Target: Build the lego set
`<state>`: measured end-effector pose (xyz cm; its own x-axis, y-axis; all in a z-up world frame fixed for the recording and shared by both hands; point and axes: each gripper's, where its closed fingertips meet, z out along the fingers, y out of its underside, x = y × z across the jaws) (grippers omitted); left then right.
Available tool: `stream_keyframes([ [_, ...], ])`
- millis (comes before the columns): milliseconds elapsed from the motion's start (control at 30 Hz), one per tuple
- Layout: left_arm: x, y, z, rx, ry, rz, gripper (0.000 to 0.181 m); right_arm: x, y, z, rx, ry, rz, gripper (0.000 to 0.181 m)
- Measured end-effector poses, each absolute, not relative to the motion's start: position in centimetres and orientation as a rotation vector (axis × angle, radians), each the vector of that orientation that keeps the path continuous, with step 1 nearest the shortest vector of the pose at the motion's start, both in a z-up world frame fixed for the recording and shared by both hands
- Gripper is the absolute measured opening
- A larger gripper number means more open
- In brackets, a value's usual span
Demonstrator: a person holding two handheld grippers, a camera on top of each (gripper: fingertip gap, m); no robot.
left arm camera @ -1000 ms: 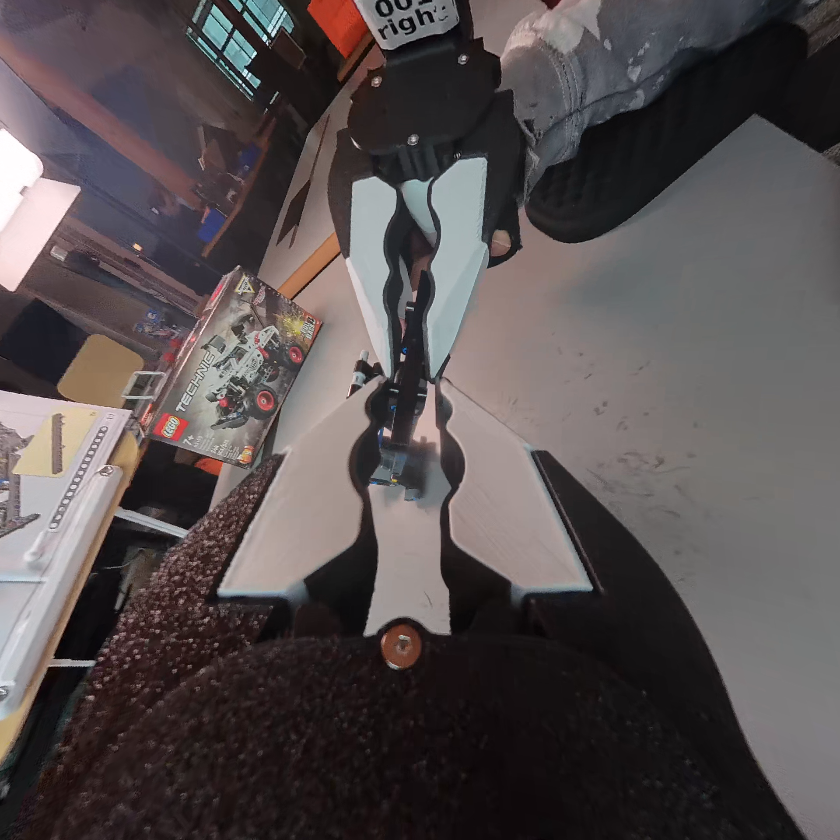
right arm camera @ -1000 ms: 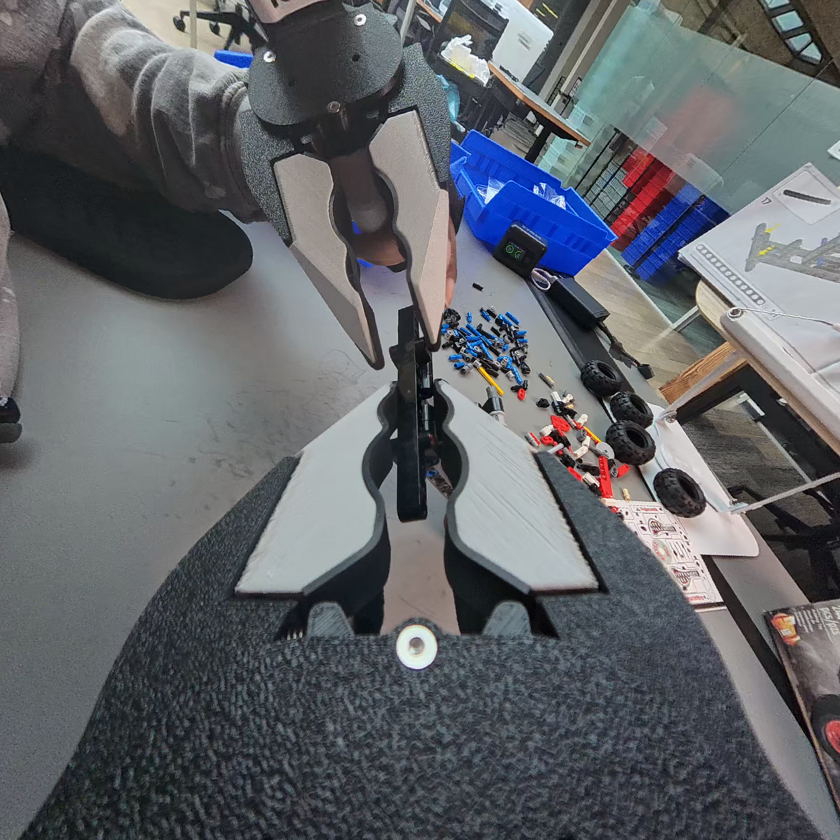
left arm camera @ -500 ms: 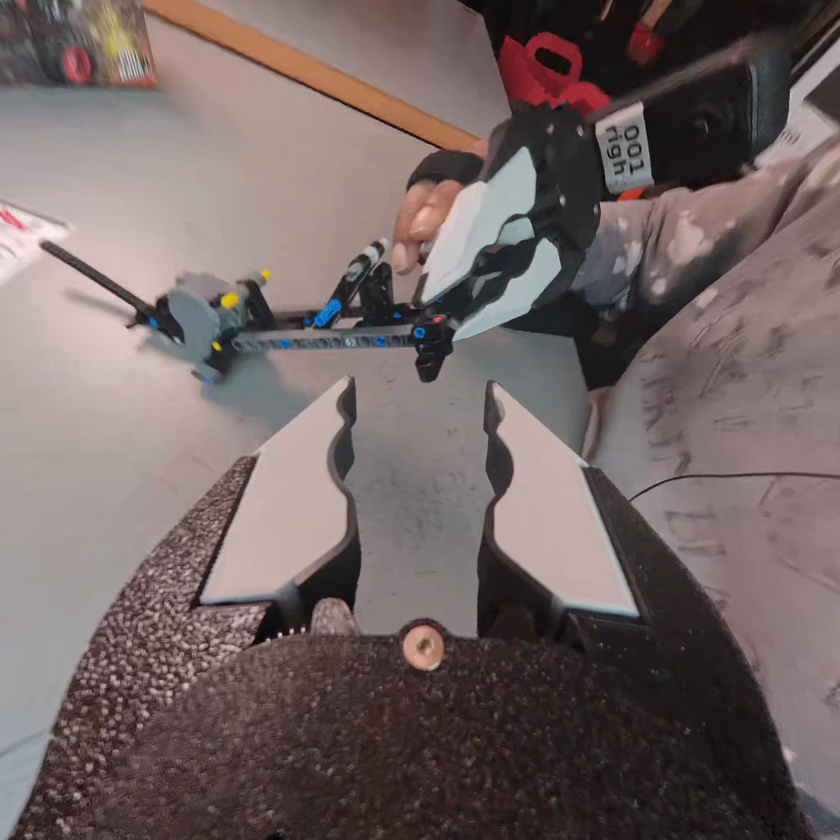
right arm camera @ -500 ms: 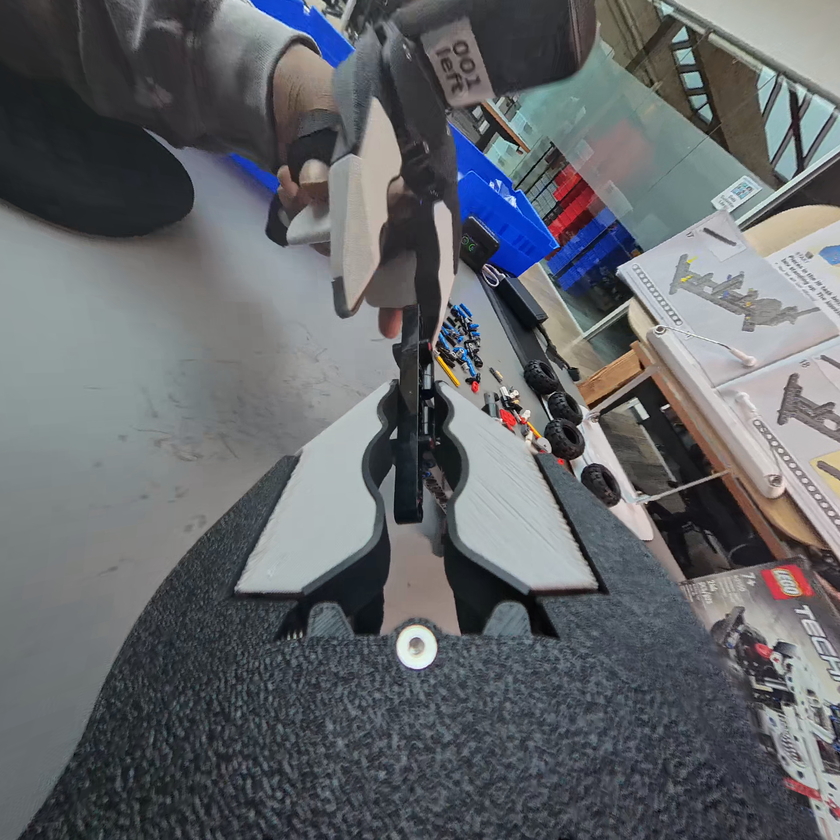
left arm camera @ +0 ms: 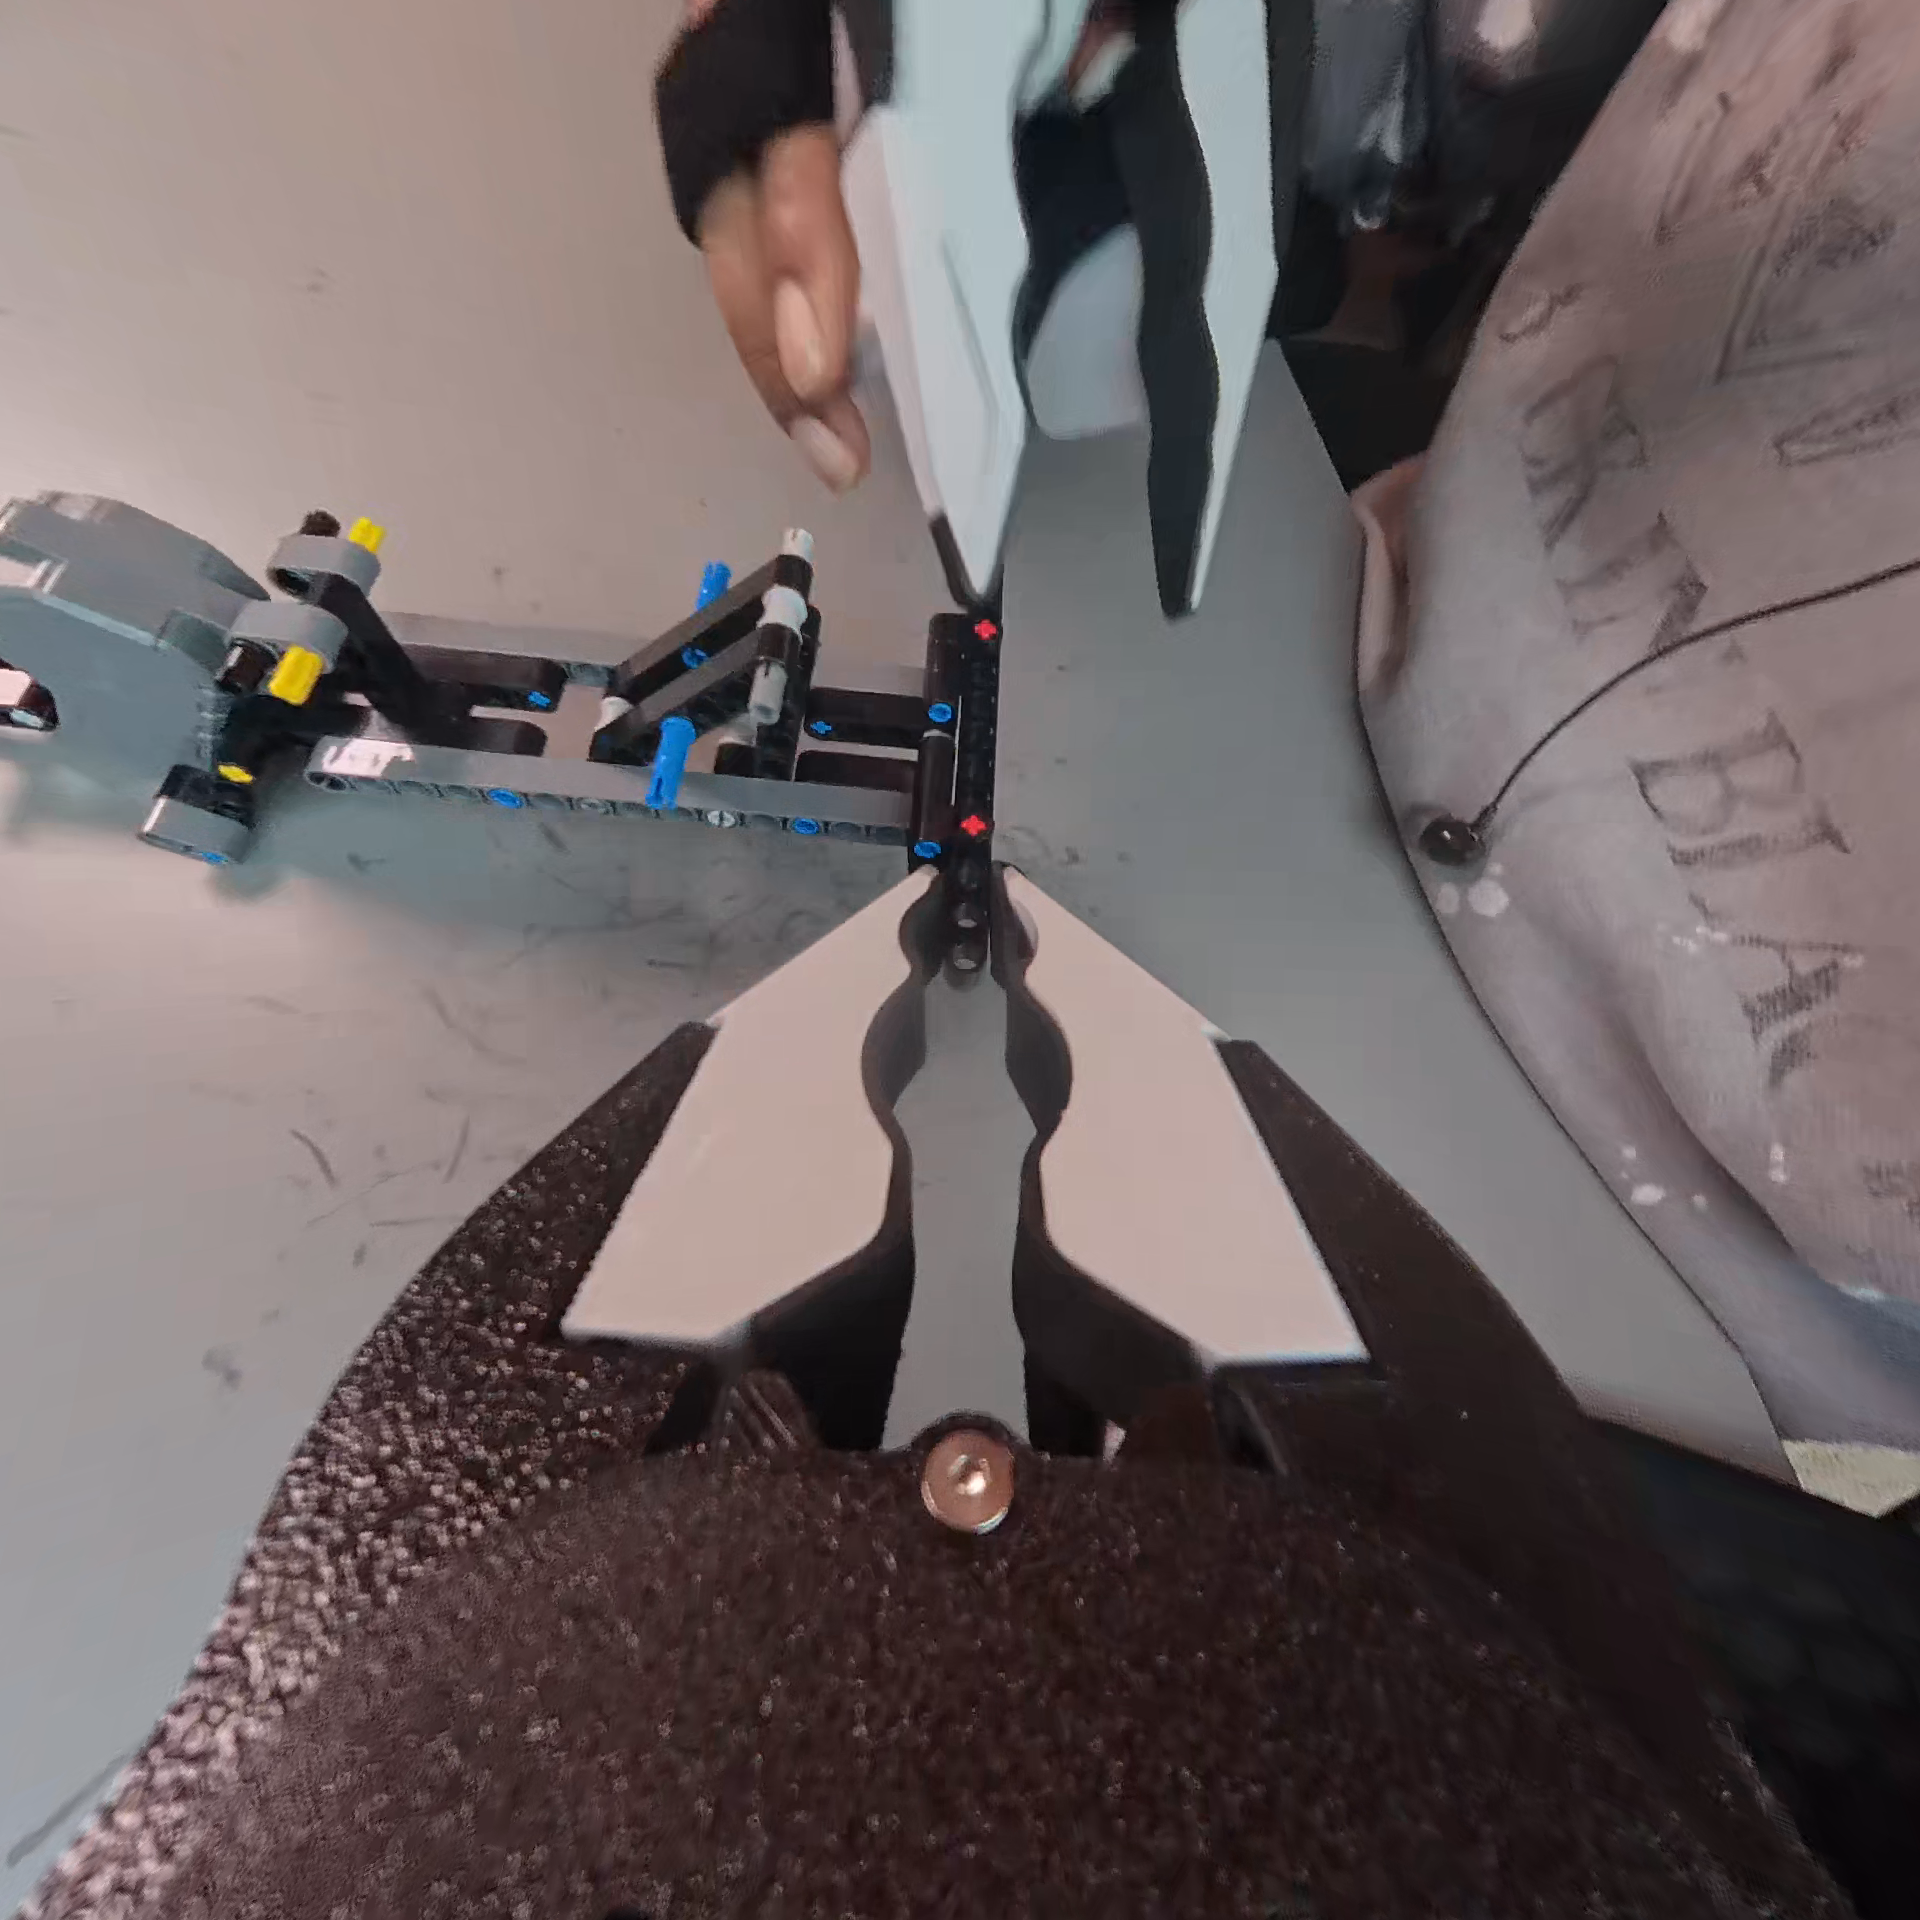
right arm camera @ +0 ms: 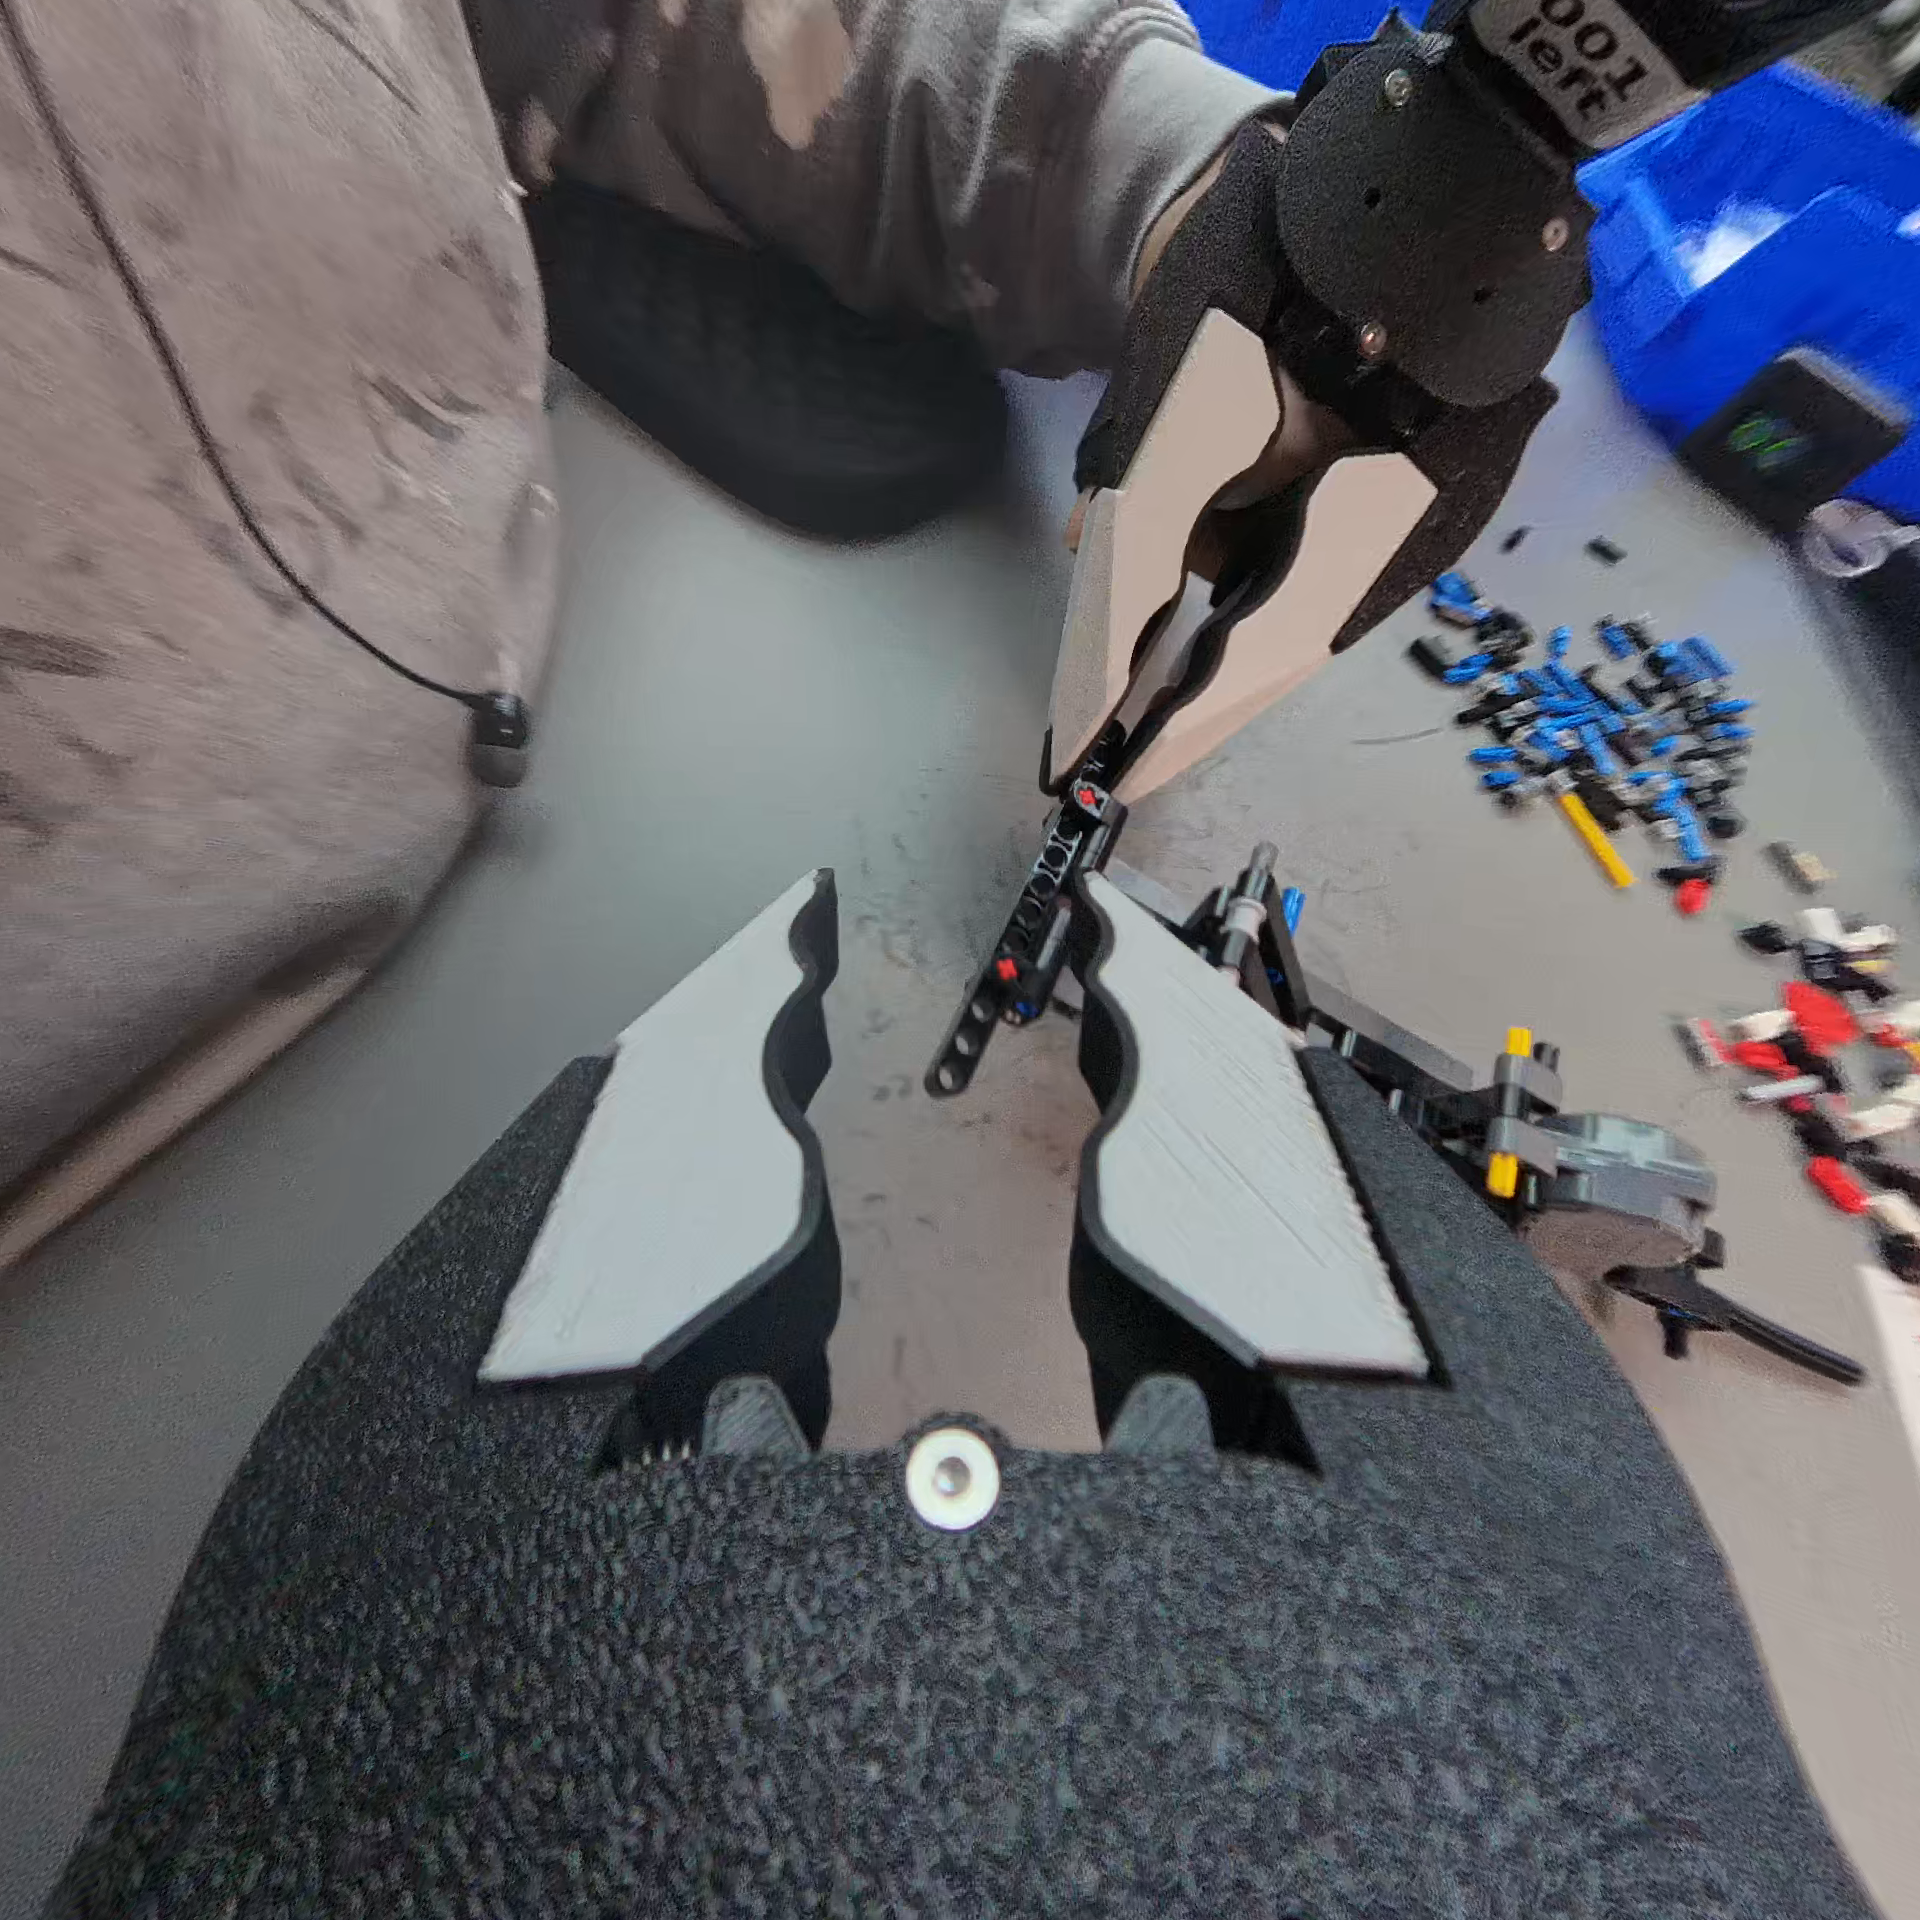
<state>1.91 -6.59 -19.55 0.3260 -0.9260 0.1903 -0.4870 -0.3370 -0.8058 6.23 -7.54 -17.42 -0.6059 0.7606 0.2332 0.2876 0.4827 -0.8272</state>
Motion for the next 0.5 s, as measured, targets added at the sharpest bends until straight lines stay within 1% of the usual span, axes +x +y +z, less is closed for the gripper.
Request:
stream_keyframes([
  [33, 1.9, -7.2, -19.8, -1.94, 1.284, -0.906, 0.008, 6.7, -6.9, -16.9, -0.903, -2.166, 1.073, 0.047],
  [100, 2.2, -8.3, -19.8, -1.905, 1.352, -0.989, 0.008, 6.5, -3.7, -16.6, -0.899, -2.185, 0.902, 0.049],
  [200, 2.5, -9.7, -19.9, -1.866, 1.458, -1.104, 0.008, 5.7, 0.7, -18.3, -0.874, -2.333, 0.531, 0.068],
  [267, 2.4, -10.1, -20.2, -1.88, 1.515, -1.147, 0.009, 5.3, 1.7, -19.9, -0.835, -2.461, 0.388, 0.081],
  [300, 2.3, -10.0, -20.3, -1.884, 1.521, -1.149, 0.009, 5.2, 1.7, -20.9, -0.819, -2.527, 0.347, 0.083],
  [333, 2.2, -9.9, -20.3, -1.891, 1.515, -1.157, 0.009, 5.2, 1.6, -21.9, -0.798, -2.594, 0.316, 0.078],
  [367, 1.9, -9.5, -20.3, -1.907, 1.493, -1.142, 0.011, 5.2, 1.6, -22.7, -0.778, -2.635, 0.292, 0.062],
  [433, 0.8, -7.8, -20.5, -1.975, 1.385, -1.04, 0.032, 5.1, 2.0, -22.8, -0.795, -2.647, 0.261, 0.056],
  [500, -0.6, -6.0, -19.9, -2.012, 1.216, -0.931, 0.033, 5.3, 3.5, -22.8, -0.97, -2.604, 0.197, 0.056],
])
